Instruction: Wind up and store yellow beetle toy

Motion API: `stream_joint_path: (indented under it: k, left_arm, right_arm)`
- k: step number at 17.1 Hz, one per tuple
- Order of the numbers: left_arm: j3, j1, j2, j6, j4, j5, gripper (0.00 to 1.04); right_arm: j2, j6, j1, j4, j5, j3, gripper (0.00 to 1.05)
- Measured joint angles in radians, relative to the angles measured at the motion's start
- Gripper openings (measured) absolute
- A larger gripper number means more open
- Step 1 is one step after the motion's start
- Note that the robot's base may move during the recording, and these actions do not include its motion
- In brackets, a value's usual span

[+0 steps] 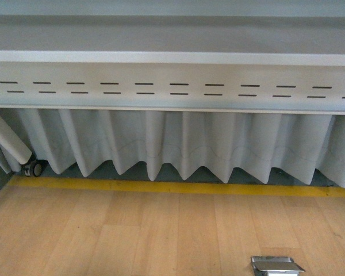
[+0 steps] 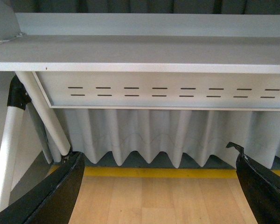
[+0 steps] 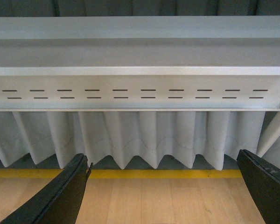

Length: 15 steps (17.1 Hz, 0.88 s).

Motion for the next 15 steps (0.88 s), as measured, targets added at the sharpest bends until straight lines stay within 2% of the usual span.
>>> stream_joint_path:
  k: [15]
  left_arm:
    - [0.0,0.0,0.0,0.0,0.0,0.0,0.98]
  right_arm:
    - [0.0,0.0,0.0,0.0,0.0,0.0,0.98]
